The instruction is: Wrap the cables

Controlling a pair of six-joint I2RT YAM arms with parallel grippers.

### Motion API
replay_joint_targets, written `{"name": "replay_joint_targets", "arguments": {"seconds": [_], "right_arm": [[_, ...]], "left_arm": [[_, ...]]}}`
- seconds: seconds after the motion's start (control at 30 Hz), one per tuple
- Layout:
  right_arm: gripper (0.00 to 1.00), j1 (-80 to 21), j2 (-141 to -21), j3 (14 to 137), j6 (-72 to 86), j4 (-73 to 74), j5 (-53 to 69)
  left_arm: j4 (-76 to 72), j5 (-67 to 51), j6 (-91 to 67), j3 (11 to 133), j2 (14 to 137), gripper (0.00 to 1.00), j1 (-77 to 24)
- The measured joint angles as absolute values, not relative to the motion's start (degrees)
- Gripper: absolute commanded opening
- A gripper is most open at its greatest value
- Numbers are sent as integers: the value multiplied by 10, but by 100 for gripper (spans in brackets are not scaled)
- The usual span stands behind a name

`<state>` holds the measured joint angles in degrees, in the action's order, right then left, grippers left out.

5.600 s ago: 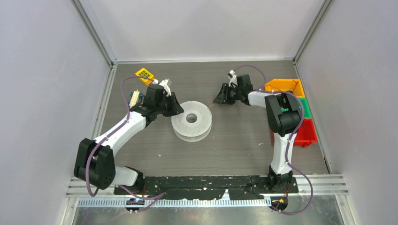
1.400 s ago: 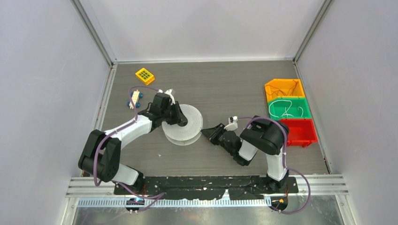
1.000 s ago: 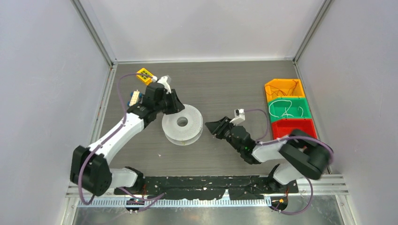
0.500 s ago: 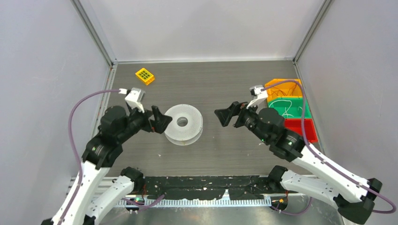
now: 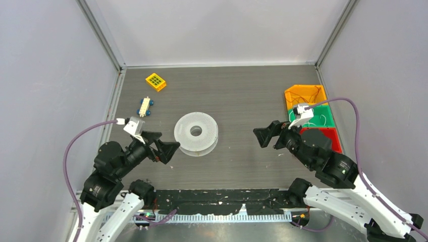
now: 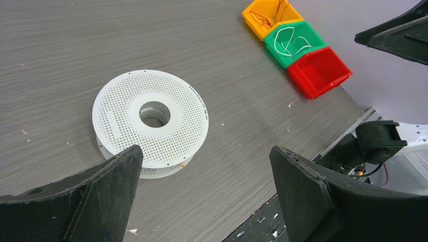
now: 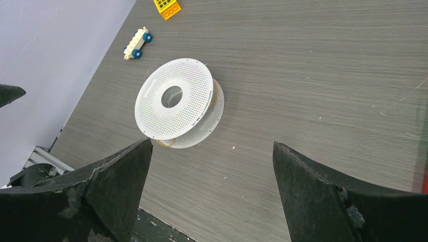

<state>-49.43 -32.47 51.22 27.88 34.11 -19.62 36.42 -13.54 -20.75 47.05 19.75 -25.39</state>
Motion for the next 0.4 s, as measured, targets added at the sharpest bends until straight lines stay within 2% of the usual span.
{"name": "replay_joint_targets", "arguments": {"seconds": [0.4], "right_arm": [[95,-494,-304,512,270,352,-203]], "left_arm": [[362,-135,-207,465,192,99,-254]]}}
